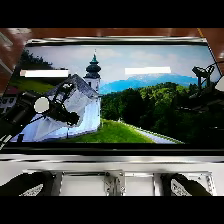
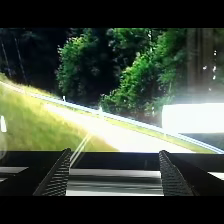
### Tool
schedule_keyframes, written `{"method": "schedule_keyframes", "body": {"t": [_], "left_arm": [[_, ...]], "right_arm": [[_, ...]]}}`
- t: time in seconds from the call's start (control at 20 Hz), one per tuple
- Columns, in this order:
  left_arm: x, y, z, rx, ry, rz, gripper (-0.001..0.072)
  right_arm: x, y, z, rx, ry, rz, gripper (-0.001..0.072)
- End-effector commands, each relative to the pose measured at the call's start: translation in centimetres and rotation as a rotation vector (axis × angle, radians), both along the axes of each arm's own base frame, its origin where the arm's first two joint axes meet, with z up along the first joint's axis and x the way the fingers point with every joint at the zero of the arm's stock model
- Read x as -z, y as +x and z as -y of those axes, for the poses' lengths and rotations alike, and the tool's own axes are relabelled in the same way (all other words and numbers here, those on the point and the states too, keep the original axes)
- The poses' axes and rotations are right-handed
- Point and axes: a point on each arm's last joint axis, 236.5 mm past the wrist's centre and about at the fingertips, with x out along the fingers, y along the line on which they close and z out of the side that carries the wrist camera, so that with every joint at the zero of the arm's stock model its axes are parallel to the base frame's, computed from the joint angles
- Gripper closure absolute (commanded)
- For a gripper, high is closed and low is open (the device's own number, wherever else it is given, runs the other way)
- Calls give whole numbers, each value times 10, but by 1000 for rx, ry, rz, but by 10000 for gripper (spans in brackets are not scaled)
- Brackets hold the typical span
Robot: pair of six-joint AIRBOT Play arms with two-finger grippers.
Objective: Fold the shirts.
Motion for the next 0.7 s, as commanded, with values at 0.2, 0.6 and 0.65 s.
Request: {"method": "schedule_keyframes", "body": {"t": [0.2, 0.6, 0.65], "left_arm": [[0, 0, 0, 0, 0, 0, 328], [0, 0, 0, 0, 0, 0, 328], [0, 0, 0, 0, 0, 0, 329]], "right_arm": [[0, 0, 0, -1, 0, -1, 41], [-1, 6, 0, 4, -2, 25, 41], [-3, 13, 1, 9, -5, 53, 41]]}}
